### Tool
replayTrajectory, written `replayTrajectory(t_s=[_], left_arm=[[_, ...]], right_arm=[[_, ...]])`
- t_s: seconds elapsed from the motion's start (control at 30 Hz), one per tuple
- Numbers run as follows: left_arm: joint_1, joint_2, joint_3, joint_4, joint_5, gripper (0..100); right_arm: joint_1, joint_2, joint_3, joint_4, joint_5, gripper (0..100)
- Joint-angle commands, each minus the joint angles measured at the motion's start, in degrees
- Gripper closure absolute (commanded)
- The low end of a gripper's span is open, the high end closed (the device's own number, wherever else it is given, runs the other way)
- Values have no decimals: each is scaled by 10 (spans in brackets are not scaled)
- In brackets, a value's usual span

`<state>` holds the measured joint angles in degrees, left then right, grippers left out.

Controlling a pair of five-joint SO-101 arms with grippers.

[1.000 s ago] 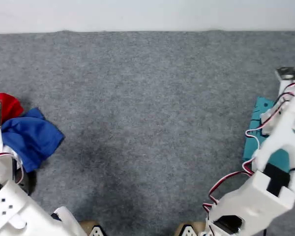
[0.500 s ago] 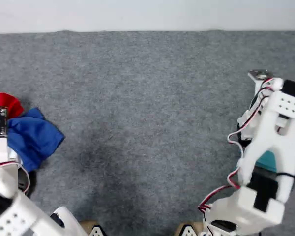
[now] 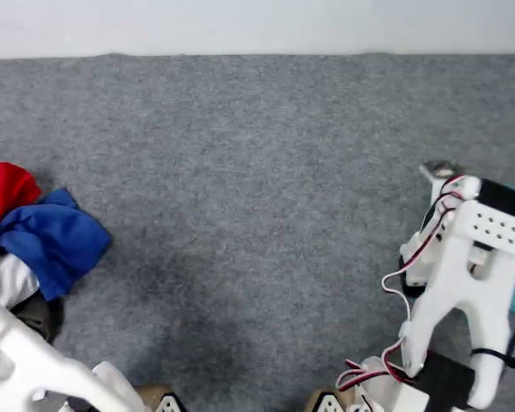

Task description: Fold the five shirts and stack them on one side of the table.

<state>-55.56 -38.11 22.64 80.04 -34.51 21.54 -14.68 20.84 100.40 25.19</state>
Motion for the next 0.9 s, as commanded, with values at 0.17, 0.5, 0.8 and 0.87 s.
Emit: replayTrajectory(t_s=[0.17,0.5,0.8,0.87], left_arm=[[-11,134,-25,-129,-5,786],[-4,297,-29,-213,-4,870],[45,297,-157,-93,14,987],[58,297,-211,-62,61,987]], right_arm=[[7,-25,23,25,-8,988],[8,-26,24,26,-8,988],[6,-52,36,26,-54,988],[6,-65,43,26,-53,988]])
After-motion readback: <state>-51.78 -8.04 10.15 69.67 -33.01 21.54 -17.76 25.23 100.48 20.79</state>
